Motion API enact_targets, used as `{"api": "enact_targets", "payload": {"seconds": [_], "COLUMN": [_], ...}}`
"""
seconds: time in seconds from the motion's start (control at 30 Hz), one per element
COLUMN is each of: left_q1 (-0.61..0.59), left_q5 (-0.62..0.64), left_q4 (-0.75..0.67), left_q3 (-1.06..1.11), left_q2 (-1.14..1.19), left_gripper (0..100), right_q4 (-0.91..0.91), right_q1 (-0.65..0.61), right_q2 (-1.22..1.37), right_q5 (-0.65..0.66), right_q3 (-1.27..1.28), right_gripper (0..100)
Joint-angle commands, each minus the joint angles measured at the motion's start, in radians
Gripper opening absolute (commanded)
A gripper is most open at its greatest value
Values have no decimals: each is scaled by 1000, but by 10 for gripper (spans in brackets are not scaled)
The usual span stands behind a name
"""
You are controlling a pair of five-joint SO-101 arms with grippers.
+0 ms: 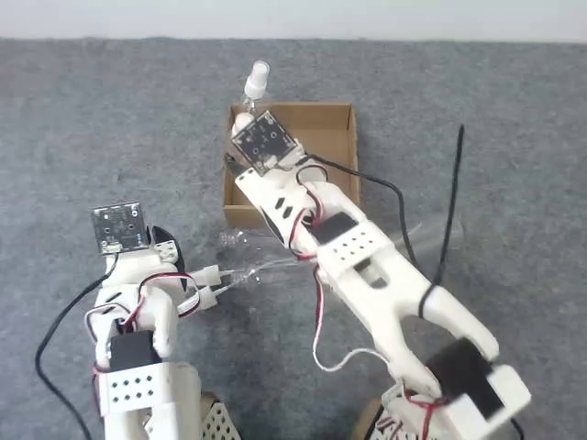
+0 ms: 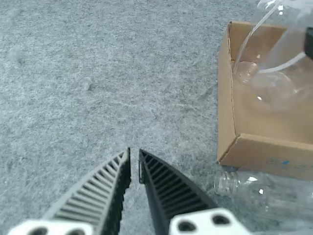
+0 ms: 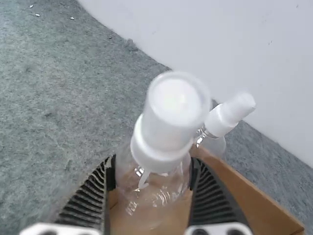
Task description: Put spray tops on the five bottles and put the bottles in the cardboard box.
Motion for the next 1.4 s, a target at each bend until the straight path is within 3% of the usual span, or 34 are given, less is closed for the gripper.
{"api": "enact_targets", "payload": {"seconds": [0.0,0.67,1.37], "left_q1": [-5,-5,-5], "left_q5": [-9,-40,-54], "left_q4": [-26,-23,-28], "left_q3": [-12,-10,-1], "left_q2": [-15,-15,-15], "left_gripper": [31,31,31], "right_q4": [-19,-27,39], "right_q1": [27,77,82], "right_q2": [65,473,499], "right_q5": [9,3,5], "right_q3": [-166,-434,-445], "right_gripper": [6,6,7]}}
